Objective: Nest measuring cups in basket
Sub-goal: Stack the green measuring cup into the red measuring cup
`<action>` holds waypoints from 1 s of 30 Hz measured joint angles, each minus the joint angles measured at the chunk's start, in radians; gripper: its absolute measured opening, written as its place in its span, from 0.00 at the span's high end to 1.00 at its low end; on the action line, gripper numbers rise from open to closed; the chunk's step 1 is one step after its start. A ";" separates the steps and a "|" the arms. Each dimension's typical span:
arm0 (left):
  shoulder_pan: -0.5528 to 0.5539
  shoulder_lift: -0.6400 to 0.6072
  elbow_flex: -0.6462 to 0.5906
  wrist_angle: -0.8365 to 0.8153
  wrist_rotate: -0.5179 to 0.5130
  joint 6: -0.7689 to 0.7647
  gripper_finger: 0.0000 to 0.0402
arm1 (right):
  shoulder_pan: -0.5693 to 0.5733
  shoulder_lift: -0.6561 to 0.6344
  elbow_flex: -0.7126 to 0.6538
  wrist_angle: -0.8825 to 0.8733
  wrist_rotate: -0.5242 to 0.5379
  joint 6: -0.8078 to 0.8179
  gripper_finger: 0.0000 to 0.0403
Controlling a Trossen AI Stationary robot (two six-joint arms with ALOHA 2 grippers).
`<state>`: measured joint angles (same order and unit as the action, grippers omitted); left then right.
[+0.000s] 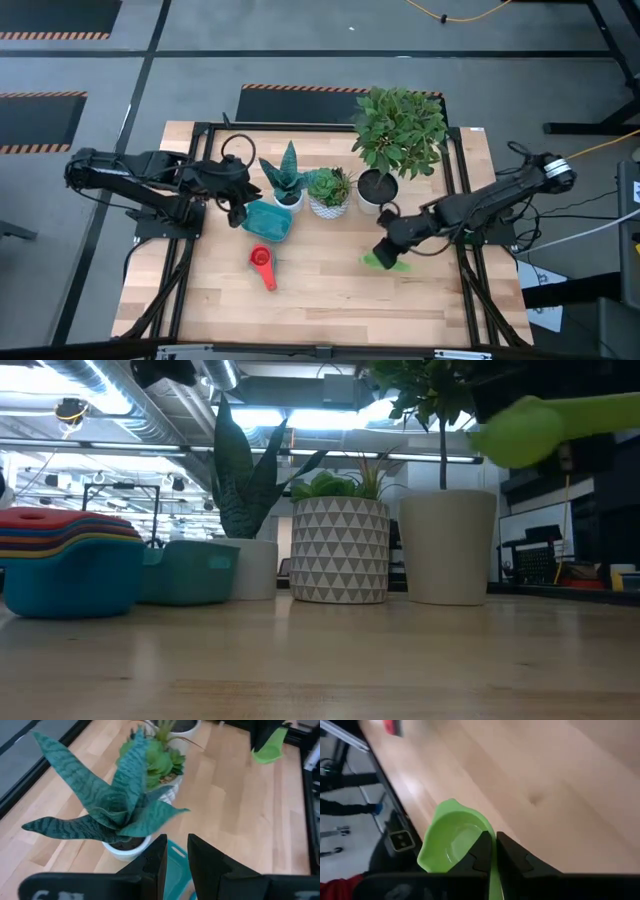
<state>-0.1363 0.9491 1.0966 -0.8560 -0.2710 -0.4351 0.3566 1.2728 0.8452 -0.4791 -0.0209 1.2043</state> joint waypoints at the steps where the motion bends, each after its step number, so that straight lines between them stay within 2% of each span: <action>1: -0.011 -0.008 0.000 -0.006 0.000 0.000 0.83 | 0.006 0.024 0.000 0.043 0.005 -0.001 0.95; 8: -0.127 -0.078 0.000 -0.099 -0.013 0.000 0.83 | 0.025 0.230 0.000 0.403 0.061 -0.032 0.95; 14: -0.236 -0.123 -0.024 -0.117 -0.060 0.000 0.83 | 0.025 0.388 0.003 0.710 0.084 -0.059 0.95; 19: -0.281 -0.140 -0.104 -0.108 -0.060 -0.052 0.83 | 0.021 0.485 0.061 0.749 0.140 -0.083 0.95; 30: -0.285 -0.130 -0.257 0.066 -0.014 -0.289 0.83 | -0.023 0.599 0.247 0.749 0.319 -0.332 0.95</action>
<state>-0.4217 0.8193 0.8398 -0.7898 -0.2853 -0.7245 0.3339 1.8722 1.0917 0.2698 0.2981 0.8728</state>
